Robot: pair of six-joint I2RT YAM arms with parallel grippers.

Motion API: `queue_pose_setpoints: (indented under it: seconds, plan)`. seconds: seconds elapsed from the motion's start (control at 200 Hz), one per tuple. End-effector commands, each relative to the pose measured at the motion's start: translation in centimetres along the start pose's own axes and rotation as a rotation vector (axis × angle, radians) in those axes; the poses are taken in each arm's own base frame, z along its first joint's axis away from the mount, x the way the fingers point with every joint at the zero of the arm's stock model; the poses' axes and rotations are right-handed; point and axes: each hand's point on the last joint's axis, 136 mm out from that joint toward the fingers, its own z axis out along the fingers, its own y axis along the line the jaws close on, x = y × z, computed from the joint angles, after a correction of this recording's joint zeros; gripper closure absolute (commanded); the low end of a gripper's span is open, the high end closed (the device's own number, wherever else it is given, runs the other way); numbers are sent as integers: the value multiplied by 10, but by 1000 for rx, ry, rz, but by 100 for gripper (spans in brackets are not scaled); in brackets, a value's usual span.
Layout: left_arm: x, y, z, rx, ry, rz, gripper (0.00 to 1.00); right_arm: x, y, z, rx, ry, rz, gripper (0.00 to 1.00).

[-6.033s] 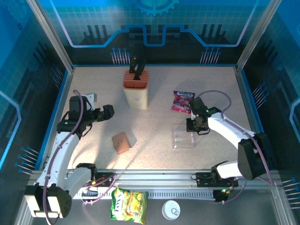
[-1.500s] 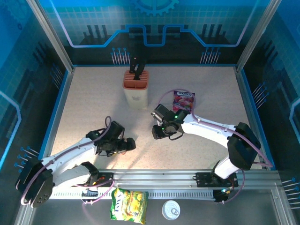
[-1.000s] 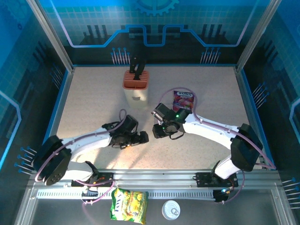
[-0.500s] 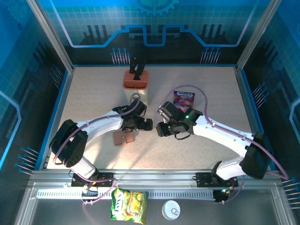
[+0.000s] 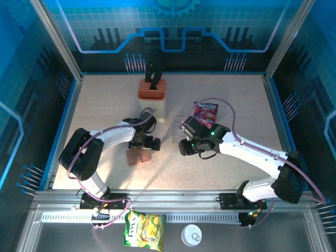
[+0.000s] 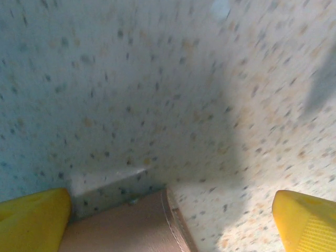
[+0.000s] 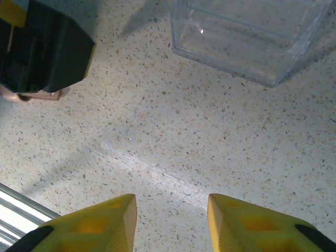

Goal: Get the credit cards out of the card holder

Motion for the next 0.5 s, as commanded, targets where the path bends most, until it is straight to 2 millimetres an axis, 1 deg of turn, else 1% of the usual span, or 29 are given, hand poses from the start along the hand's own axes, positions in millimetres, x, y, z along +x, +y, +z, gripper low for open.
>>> queue_pose_setpoints:
  seconds: [0.0, 0.16, 0.265, 0.36, 0.495]
  plan:
    - [37, 11, -1, -14, 123, 13, 1, 4, -11, -3, 31, 6, 30, 59]
    - [55, 14, -12, 5, 137, -19, 1, 4, -14, -2, 51, 17, 18, 59]
    - [69, 15, -17, 14, 154, -34, 1, 3, -13, 0, 42, 16, 16, 59]
    - [81, 3, -17, 46, 177, -28, 1, 3, -11, 2, 34, 23, 13, 59]
    - [98, -6, -15, 9, 211, -5, 1, 2, -8, 4, 30, 31, 6, 58]
